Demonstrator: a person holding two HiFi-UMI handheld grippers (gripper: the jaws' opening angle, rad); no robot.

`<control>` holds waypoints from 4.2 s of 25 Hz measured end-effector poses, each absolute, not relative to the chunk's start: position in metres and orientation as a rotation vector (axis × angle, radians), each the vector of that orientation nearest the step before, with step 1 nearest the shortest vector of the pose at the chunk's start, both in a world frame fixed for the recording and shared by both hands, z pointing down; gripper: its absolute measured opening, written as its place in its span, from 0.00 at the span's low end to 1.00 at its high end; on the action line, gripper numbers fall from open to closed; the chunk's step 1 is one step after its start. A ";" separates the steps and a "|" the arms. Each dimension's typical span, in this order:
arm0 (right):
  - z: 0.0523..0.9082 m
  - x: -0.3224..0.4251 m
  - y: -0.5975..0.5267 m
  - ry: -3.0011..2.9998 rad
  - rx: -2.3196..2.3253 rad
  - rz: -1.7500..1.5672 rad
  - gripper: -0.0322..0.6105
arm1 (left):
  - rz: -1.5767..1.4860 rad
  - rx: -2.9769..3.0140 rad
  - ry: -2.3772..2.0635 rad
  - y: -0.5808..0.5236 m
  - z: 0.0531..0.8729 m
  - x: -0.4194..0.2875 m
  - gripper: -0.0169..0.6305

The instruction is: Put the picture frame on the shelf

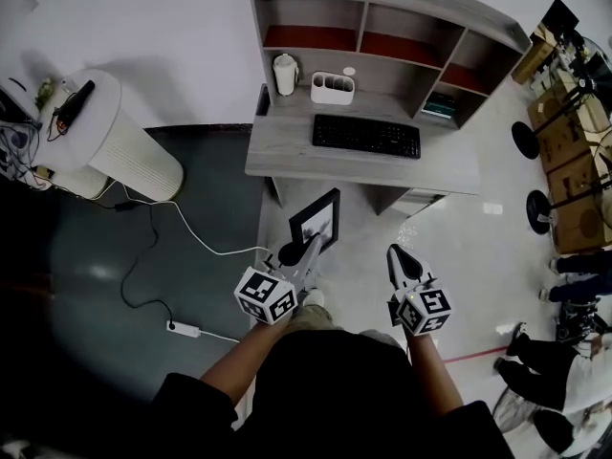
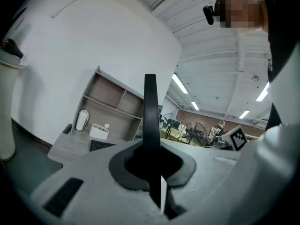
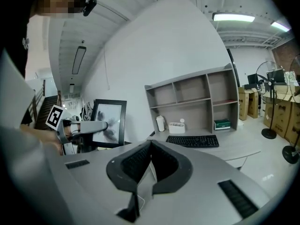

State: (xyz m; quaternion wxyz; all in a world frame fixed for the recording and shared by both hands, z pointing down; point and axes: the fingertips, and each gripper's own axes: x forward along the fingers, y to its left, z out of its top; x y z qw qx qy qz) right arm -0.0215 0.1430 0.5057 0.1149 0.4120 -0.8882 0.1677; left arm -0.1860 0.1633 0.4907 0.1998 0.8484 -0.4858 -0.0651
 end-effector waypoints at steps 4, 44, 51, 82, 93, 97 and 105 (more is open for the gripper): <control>0.517 -0.029 0.127 -2.534 1.260 0.513 0.07 | -0.166 2.375 -1.301 0.144 0.500 -0.198 0.06; 0.532 0.029 -0.197 -2.676 1.144 0.565 0.07 | -0.200 2.551 -1.027 -0.240 0.475 -0.114 0.06; 0.528 0.030 -0.229 -2.712 1.086 0.571 0.07 | -0.196 2.656 -0.965 -0.308 0.452 -0.089 0.06; 0.547 0.033 -0.251 -2.638 1.168 0.613 0.07 | -0.143 2.754 -0.723 -0.493 0.442 -0.008 0.06; 0.554 0.041 -0.239 -2.616 1.202 0.633 0.07 | -0.014 2.667 -0.828 -0.521 0.450 -0.003 0.07; 0.556 0.040 -0.233 -2.614 1.195 0.634 0.07 | 0.027 2.614 -0.871 -0.530 0.456 -0.004 0.08; 0.556 0.039 -0.222 -2.612 1.188 0.634 0.07 | 0.142 2.574 -0.955 -0.543 0.460 0.000 0.18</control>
